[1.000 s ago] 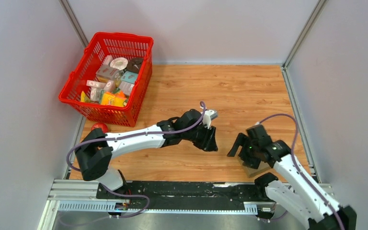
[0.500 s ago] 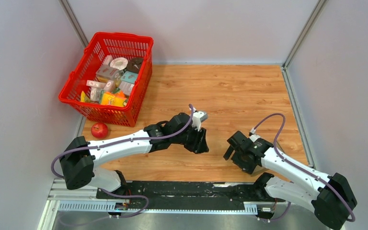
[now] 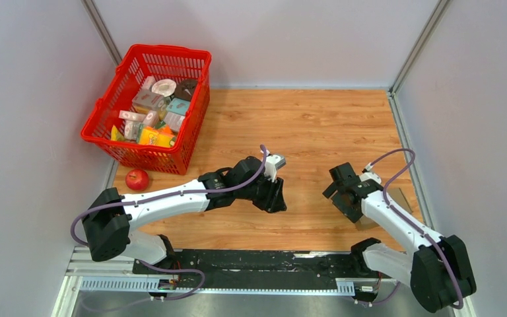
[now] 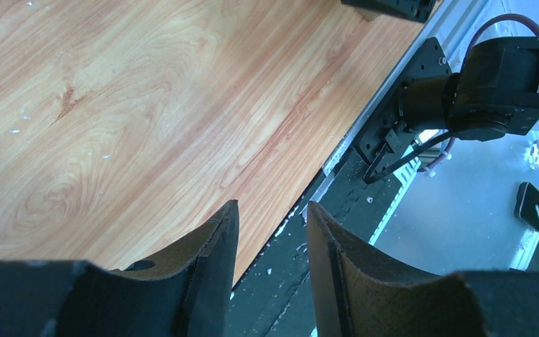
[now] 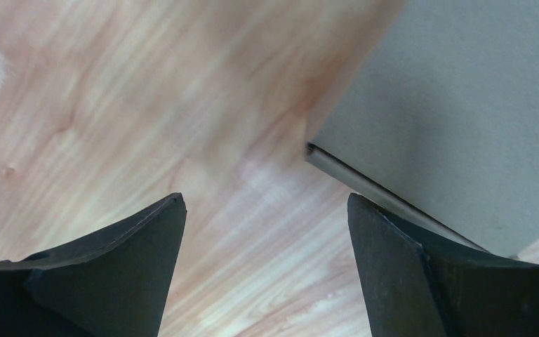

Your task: Fold the paper box

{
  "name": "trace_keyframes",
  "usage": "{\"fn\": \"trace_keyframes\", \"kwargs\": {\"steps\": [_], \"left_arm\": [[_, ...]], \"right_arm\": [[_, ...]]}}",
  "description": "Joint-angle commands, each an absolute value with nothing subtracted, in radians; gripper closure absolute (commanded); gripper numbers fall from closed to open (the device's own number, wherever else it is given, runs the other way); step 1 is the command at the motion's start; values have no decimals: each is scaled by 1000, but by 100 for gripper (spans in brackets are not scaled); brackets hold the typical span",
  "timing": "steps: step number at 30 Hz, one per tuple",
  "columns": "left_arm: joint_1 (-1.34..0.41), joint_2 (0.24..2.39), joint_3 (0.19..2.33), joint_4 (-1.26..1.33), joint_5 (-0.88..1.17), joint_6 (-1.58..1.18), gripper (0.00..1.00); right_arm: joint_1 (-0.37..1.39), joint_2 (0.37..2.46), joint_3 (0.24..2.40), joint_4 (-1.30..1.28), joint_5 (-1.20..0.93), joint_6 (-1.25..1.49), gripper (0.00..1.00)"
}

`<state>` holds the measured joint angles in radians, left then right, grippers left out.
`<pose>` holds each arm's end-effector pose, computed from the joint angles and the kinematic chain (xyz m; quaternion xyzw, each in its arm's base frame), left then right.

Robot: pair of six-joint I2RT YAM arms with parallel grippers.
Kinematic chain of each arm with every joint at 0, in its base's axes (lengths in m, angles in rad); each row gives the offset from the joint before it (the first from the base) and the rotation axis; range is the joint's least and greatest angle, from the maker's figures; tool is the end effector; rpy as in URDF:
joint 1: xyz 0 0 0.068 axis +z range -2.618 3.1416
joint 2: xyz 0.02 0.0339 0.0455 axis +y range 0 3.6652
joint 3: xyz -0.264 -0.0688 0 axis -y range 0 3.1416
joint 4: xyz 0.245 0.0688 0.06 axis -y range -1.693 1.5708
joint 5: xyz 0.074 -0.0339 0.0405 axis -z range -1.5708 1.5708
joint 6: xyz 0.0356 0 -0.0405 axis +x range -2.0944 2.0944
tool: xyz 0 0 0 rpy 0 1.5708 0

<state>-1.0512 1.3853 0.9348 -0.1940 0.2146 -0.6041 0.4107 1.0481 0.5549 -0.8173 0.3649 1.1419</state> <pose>0.1448 -0.2685 0.2550 0.2439 0.8568 -0.3919 0.2300 0.1518 0.0522 0.1755 0.3706 0.9022 -0.0389 0.2171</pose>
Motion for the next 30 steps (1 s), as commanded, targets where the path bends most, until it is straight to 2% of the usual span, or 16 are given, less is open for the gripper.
{"fn": "trace_keyframes", "kwargs": {"steps": [1,9,17,21,24,30], "left_arm": [[-1049,1356,927,-183,212,-595,51],[-1049,1361,927,-179,221,-600,51],[-1049,1364,923,-180,229,-595,51],[-1049,1347,922,-192,212,-591,49],[-1048,1309,916,-218,175,-578,46],[-1028,1157,939,-357,3,-508,41]], "right_arm": [[355,1094,617,-675,379,1004,12],[265,1242,666,-581,327,919,12],[230,1299,704,-558,396,855,11],[224,1322,745,-551,365,786,12],[247,1281,776,-572,301,732,12],[389,1014,828,-664,345,615,10]]}}
